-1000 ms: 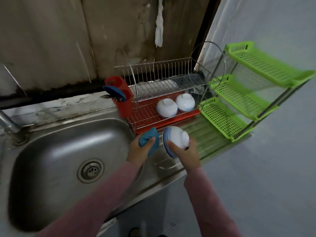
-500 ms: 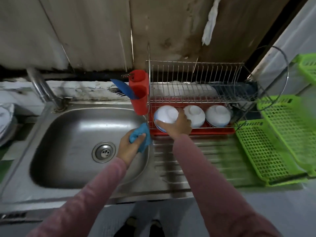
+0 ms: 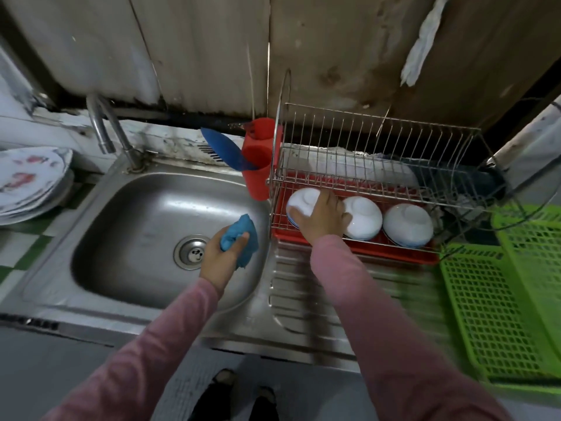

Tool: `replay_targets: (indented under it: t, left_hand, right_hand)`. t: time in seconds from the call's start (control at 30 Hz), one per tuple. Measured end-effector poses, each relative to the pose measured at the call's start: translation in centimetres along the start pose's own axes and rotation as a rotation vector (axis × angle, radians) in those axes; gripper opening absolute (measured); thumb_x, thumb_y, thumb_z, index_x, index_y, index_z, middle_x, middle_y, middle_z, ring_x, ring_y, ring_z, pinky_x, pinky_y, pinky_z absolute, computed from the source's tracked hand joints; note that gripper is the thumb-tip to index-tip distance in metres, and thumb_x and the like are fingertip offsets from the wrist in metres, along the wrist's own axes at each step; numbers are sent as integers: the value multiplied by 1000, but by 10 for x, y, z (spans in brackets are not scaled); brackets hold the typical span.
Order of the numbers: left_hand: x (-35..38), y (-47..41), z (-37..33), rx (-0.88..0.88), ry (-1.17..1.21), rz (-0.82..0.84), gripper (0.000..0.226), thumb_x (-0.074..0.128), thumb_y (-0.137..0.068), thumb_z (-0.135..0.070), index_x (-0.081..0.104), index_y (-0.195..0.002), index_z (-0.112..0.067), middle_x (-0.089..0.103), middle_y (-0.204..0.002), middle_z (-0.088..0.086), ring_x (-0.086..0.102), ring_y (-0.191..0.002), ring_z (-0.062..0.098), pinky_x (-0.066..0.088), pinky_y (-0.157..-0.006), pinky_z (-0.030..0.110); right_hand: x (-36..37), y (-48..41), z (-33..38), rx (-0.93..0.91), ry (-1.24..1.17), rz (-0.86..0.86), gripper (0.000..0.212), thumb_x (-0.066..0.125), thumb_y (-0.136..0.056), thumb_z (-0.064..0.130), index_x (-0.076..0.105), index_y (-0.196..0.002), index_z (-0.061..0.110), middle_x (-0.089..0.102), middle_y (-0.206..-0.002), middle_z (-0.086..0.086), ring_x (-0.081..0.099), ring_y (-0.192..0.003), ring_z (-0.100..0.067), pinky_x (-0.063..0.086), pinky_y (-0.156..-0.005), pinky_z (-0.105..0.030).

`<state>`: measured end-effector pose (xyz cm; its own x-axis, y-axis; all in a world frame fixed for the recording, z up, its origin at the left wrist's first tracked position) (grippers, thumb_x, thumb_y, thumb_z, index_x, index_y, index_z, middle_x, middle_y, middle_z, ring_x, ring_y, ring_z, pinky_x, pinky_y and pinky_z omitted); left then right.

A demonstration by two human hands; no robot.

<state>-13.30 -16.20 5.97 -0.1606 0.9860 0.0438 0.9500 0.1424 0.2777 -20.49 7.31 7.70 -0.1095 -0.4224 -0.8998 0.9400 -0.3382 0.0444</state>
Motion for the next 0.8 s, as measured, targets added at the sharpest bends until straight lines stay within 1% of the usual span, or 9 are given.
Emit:
replay_targets:
  t: [0.17,0.27,0.33,0.4,0.5,0.57,0.6,0.67,0.8]
  left_hand:
    - [-7,8,4,-13,18,-26,19,63,-94,-21,62,-113,-17,65,-105,9,61,-94,24,52,-71,38]
    - [-16,19,7,-14,43,-71,6,62,-95,-19,61,-100,-20,62,-97,6,59,-87,22,50,-68,36]
    - [-26,28,9,-14,45,-100,4,62,-95,-19,61,-98,-20,62,-94,5,60,-85,21,50,-64,32]
    - [-38,36,11,-18,49,-126,8,63,-94,-20,62,-102,-18,64,-95,5,62,-84,19,52,-63,29]
    - [-64,49,12,-20,83,-178,7,63,-94,-20,61,-101,-23,65,-93,2,62,-84,17,54,-68,31]
    - [-87,57,14,-10,93,-221,12,64,-94,-21,63,-106,-21,66,-97,3,63,-86,18,55,-73,37]
    - [-99,61,15,-6,94,-242,18,64,-94,-22,63,-112,-18,67,-99,4,63,-88,19,56,-74,38]
    - [-126,68,17,1,102,-283,22,65,-93,-22,64,-115,-17,68,-99,4,65,-88,18,56,-72,34]
    - [-187,76,18,11,179,-365,13,66,-92,-17,63,-98,-28,67,-94,0,64,-87,17,55,-79,34]
  right_hand:
    - [-13,43,5,-66,-273,-99,74,65,-90,47,35,-147,10,39,-151,-11,34,-138,-34,27,-110,-48]
    - [-9,71,11,-98,-375,-101,64,67,-91,37,43,-142,7,45,-145,-16,40,-132,-36,33,-109,-46]
    - [4,88,21,-129,-388,-17,58,65,-92,35,46,-139,8,49,-141,-15,43,-129,-34,37,-108,-46]
    - [23,107,39,-191,-423,138,54,63,-94,35,45,-140,11,51,-138,-13,45,-127,-29,41,-108,-45]
    - [45,140,73,-319,-453,338,52,59,-99,30,42,-145,12,45,-145,-9,43,-133,-22,32,-106,-23]
    - [53,162,93,-384,-461,402,50,57,-100,26,43,-146,12,43,-148,-5,40,-133,-10,23,-101,-7]
    - [57,172,103,-410,-462,423,48,56,-100,25,44,-145,12,44,-147,-3,39,-130,-5,21,-99,-3]
    - [67,191,123,-448,-453,457,46,56,-101,25,46,-144,13,47,-144,-2,41,-130,-7,22,-101,-6]
    - [90,221,165,-462,-443,505,45,53,-102,29,47,-145,16,47,-146,-2,41,-137,-14,24,-104,-14]
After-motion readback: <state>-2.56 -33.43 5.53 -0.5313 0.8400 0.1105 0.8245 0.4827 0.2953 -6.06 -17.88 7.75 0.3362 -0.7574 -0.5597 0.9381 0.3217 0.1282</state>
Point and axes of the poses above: each hand's wrist, its own y-axis away from the middle knuckle, its own x-axis out of the palm, z = x × y, the point moved 8 cm from there along -y, towards the middle knuckle
